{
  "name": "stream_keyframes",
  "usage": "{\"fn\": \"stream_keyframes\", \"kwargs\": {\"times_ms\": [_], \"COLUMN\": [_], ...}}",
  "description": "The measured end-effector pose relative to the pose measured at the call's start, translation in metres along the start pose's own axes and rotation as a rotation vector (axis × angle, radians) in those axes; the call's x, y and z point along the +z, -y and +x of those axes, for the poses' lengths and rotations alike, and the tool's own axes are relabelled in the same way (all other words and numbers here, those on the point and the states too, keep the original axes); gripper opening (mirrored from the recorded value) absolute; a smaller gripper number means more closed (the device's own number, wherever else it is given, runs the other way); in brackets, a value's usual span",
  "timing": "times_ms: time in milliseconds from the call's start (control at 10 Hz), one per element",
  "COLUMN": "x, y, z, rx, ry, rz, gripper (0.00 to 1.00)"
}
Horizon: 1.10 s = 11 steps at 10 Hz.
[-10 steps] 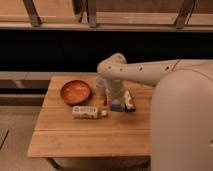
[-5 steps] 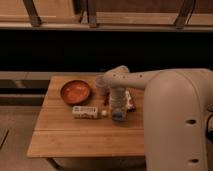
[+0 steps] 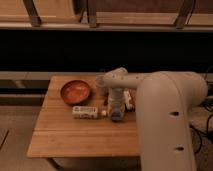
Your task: Wipe the white sponge on the table
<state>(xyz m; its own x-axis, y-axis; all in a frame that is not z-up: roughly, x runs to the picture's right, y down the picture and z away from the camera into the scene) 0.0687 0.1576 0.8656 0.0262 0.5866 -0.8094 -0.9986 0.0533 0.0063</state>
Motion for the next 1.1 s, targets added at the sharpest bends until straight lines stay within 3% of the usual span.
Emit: {"fn": "stream_keyframes", "kwargs": {"times_ms": [400, 600, 800, 1000, 1100], "x": [0.006, 0.01, 0.018, 0.028, 0.034], "y": [-0.005, -0.029, -0.041, -0.025, -0.005], "z": [-0.021, -0.018, 0.002, 0.029, 0.044], "rx": [-0.032, -0.087, -0.12, -0.086, -0.048], "ry": [0.014, -0.003, -0.044, -0.109, -0.145], "rz": [-0.008, -0.03, -0.035, -0.012, 0.021], "gripper": [0.0, 0.0, 0.0, 0.0, 0.0]}}
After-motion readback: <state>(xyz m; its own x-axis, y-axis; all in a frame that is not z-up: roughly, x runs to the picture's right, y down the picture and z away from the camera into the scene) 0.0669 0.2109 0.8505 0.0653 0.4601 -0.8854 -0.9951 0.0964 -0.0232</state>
